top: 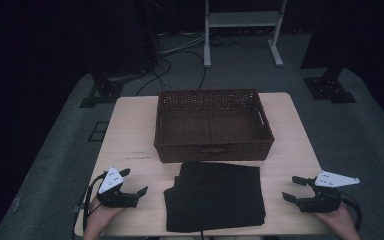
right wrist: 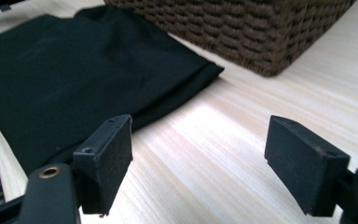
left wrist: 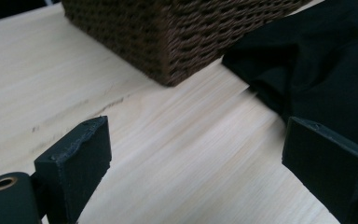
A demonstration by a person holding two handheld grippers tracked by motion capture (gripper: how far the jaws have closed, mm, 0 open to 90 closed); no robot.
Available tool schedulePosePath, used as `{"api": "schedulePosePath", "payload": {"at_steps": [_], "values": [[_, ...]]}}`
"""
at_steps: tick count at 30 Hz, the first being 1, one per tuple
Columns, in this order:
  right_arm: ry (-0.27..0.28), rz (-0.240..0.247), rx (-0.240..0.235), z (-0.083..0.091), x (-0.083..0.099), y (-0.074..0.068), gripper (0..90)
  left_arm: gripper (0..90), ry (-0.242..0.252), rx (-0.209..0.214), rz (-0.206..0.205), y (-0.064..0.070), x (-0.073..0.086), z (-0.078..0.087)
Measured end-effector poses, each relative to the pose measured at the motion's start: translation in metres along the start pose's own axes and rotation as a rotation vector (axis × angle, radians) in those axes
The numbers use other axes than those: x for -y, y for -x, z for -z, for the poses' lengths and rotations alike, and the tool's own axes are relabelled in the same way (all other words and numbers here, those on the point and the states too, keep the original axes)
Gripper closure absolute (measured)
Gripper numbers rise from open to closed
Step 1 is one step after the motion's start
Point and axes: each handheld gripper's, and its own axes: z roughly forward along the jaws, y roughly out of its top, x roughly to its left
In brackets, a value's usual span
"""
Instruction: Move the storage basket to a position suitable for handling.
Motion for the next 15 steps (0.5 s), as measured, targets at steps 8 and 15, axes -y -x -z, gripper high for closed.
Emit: {"api": "schedulePosePath", "payload": {"at_steps": [8,15], "values": [[-0.033,0.059,-0.022,0.005,-0.019,-0.006,22.8,6.8,-0.005,0.034,-0.081,0.007,-0.029,0.005],[-0.06,0.137,-0.039,0.005,-0.046,-0.018,21.4,4.7,-0.019,0.086,-0.153,0.021,-0.053,0.003]]}}
